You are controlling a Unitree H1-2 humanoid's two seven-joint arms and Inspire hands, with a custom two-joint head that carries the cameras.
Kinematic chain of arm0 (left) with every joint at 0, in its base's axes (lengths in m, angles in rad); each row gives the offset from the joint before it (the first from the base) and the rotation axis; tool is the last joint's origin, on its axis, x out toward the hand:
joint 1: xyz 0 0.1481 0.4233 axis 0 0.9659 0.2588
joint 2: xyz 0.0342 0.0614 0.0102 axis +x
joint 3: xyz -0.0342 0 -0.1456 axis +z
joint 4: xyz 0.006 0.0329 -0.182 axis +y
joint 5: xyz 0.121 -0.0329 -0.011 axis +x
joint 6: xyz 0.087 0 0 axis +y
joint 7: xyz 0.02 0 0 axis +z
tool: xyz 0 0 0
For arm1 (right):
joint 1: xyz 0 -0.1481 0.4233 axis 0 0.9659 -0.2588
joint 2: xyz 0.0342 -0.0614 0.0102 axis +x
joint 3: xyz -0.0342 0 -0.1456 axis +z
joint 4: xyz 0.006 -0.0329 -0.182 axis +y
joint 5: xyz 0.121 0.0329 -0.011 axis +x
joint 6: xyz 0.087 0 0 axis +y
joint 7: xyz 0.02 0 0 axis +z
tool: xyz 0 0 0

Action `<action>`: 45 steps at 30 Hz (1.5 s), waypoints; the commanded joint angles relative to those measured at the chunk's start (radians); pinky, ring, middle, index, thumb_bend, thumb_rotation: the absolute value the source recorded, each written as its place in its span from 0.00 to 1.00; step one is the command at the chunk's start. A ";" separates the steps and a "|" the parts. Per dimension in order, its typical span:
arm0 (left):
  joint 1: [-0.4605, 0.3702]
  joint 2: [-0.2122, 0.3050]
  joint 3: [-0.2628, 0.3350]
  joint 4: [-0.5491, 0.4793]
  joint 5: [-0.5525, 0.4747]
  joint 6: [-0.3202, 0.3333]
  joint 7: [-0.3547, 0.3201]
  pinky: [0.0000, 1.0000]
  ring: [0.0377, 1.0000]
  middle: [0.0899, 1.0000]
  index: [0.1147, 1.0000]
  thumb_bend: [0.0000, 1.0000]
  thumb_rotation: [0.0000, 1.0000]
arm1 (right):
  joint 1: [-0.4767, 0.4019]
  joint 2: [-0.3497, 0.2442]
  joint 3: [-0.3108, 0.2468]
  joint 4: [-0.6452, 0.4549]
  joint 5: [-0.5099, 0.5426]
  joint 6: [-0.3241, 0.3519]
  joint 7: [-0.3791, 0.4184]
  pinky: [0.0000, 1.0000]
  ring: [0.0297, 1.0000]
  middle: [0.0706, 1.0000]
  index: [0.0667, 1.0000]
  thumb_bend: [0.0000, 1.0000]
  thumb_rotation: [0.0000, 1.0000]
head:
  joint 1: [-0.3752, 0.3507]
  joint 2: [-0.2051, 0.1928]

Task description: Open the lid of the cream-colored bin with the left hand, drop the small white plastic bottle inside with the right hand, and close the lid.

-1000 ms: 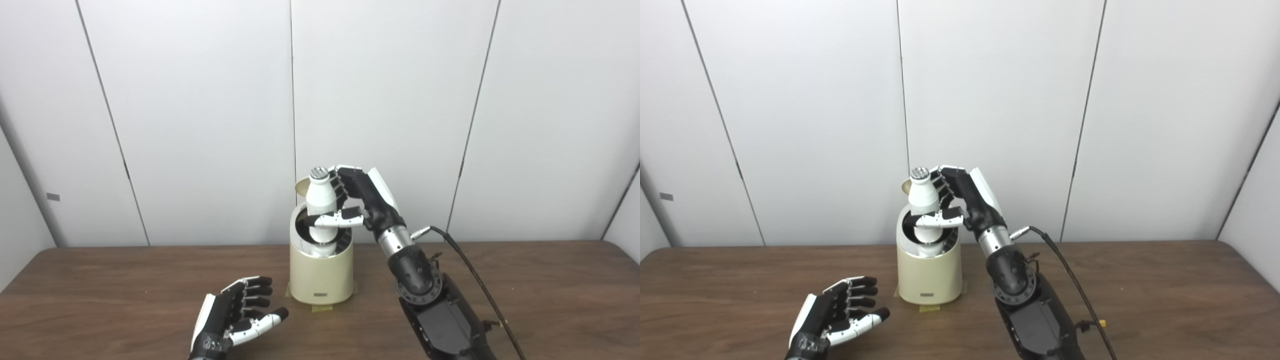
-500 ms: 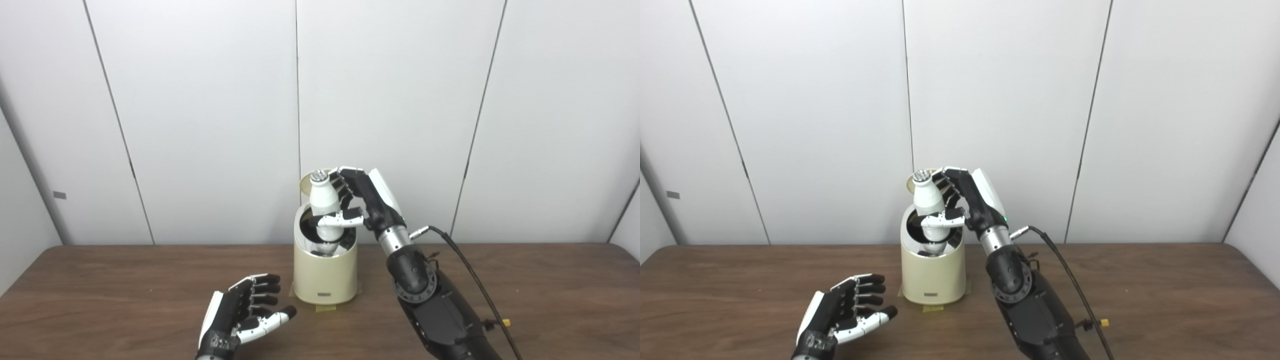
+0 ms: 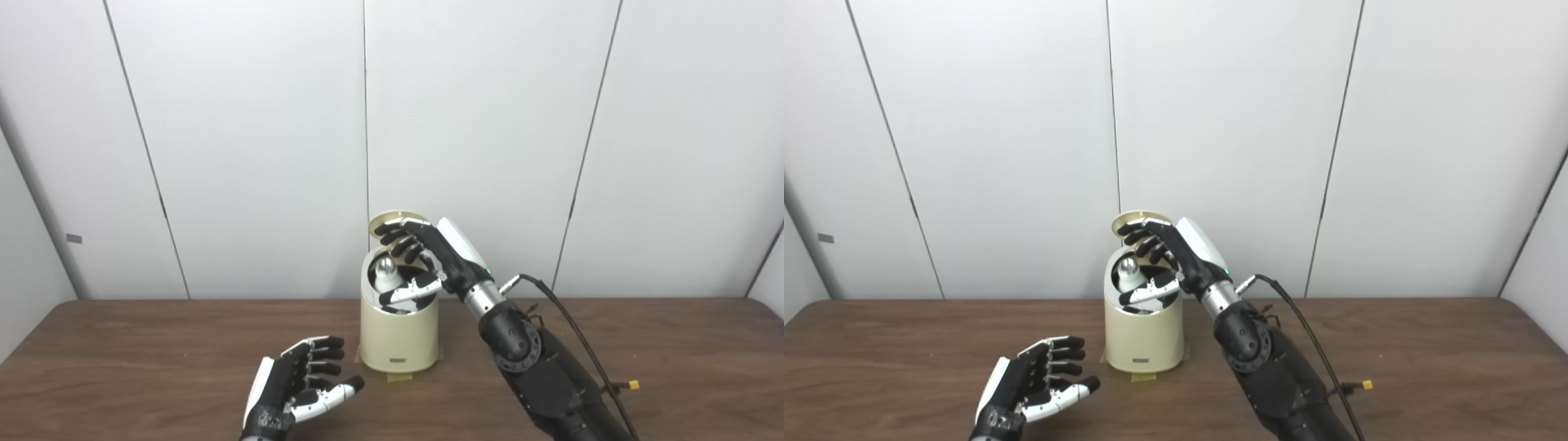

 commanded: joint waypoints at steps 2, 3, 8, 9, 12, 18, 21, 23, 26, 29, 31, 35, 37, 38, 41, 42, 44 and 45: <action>-0.034 0.001 0.001 -0.024 0.004 -0.018 0.003 0.57 0.64 0.68 0.68 0.73 0.10 | -0.057 -0.019 -0.007 -0.028 -0.002 -0.022 -0.009 0.53 0.71 0.80 0.71 0.84 0.00 | -0.002 0.001; -0.035 0.001 0.000 -0.021 0.004 -0.022 0.003 0.57 0.64 0.67 0.68 0.73 0.10 | -0.057 -0.020 -0.007 -0.027 -0.004 -0.022 -0.012 0.50 0.67 0.75 0.68 0.84 0.00 | -0.003 0.000; -0.040 0.000 0.001 -0.013 0.001 -0.023 0.002 0.56 0.64 0.68 0.68 0.73 0.11 | -0.040 -0.028 -0.017 -0.058 0.010 -0.013 0.007 0.41 0.55 0.63 0.57 0.85 0.00 | -0.007 -0.002; -0.041 0.000 0.001 -0.011 0.001 -0.025 0.003 0.56 0.64 0.68 0.68 0.73 0.11 | -0.031 -0.031 -0.021 -0.072 0.018 -0.012 0.016 0.41 0.54 0.63 0.57 0.85 0.00 | -0.007 -0.003; -0.042 0.000 -0.002 -0.007 0.005 -0.031 0.003 0.55 0.63 0.67 0.68 0.74 0.11 | -0.003 -0.039 -0.035 -0.125 0.036 -0.004 0.036 0.43 0.57 0.65 0.58 0.84 0.00 | -0.007 -0.004; -0.042 0.003 -0.004 -0.012 0.004 -0.026 0.000 0.57 0.64 0.68 0.68 0.73 0.10 | 0.108 -0.041 -0.102 -0.338 0.120 0.001 0.063 0.38 0.49 0.60 0.55 0.83 0.00 | -0.003 -0.001; -0.042 0.004 -0.002 -0.014 0.003 -0.023 -0.001 0.57 0.64 0.67 0.68 0.73 0.10 | 0.175 -0.037 -0.144 -0.422 0.172 -0.033 0.053 0.32 0.41 0.56 0.53 0.82 0.00 | -0.003 0.000; -0.042 0.005 0.000 -0.014 0.001 -0.027 -0.001 0.57 0.64 0.67 0.68 0.74 0.10 | 0.221 -0.038 -0.175 -0.454 0.216 -0.055 0.052 0.29 0.36 0.49 0.52 0.69 0.00 | -0.003 0.000; -0.041 0.007 0.002 -0.013 -0.001 -0.032 -0.001 0.57 0.64 0.68 0.68 0.73 0.10 | 0.280 -0.041 -0.211 -0.472 0.282 -0.076 0.062 0.29 0.35 0.45 0.54 0.58 0.00 | -0.002 0.000; -0.040 0.012 0.006 -0.009 -0.009 -0.046 -0.005 0.58 0.64 0.67 0.68 0.73 0.10 | 0.350 -0.045 -0.254 -0.477 0.366 -0.072 0.080 0.33 0.38 0.45 0.57 0.57 0.00 | 0.002 0.001; -0.039 0.016 0.007 -0.011 -0.011 -0.049 -0.007 0.59 0.64 0.67 0.68 0.72 0.10 | 0.387 -0.050 -0.271 -0.481 0.423 -0.037 0.112 0.39 0.46 0.63 0.65 0.76 0.10 | 0.005 0.002; -0.036 0.024 0.010 -0.013 -0.021 -0.062 -0.014 0.61 0.65 0.68 0.69 0.72 0.11 | 0.455 -0.065 -0.278 -0.501 0.470 0.006 0.154 0.56 0.60 0.76 0.75 0.87 0.26 | 0.013 0.003; -0.034 0.028 0.011 -0.013 -0.025 -0.075 -0.015 0.61 0.66 0.69 0.70 0.71 0.12 | 0.482 -0.064 -0.278 -0.508 0.509 0.013 0.183 0.63 0.67 0.80 0.78 0.88 0.31 | 0.018 0.004; -0.034 0.030 0.012 -0.011 -0.027 -0.082 -0.016 0.62 0.66 0.70 0.70 0.72 0.13 | 0.492 -0.060 -0.281 -0.511 0.540 0.023 0.198 0.64 0.69 0.80 0.78 0.88 0.30 | 0.019 0.005; -0.039 0.037 0.017 0.002 -0.033 -0.137 -0.012 0.62 0.69 0.73 0.72 0.74 0.17 | 0.523 -0.039 -0.292 -0.526 0.632 0.066 0.237 0.57 0.72 0.82 0.80 0.88 0.28 | 0.025 0.003; -0.041 0.037 0.020 0.002 -0.033 -0.144 -0.009 0.63 0.70 0.75 0.73 0.75 0.18 | 0.533 -0.034 -0.292 -0.533 0.641 0.069 0.242 0.57 0.73 0.82 0.80 0.88 0.27 | 0.028 0.002; -0.054 0.044 0.024 -0.011 -0.025 -0.133 -0.007 0.66 0.78 0.82 0.79 0.81 0.26 | 0.550 -0.025 -0.290 -0.538 0.651 0.063 0.249 0.58 0.74 0.82 0.81 0.87 0.29 | 0.032 0.002; -0.062 0.050 0.024 -0.018 -0.018 -0.126 -0.010 0.68 0.81 0.85 0.83 0.83 0.30 | 0.555 -0.021 -0.290 -0.535 0.657 0.060 0.255 0.58 0.75 0.83 0.82 0.86 0.29 | 0.035 0.001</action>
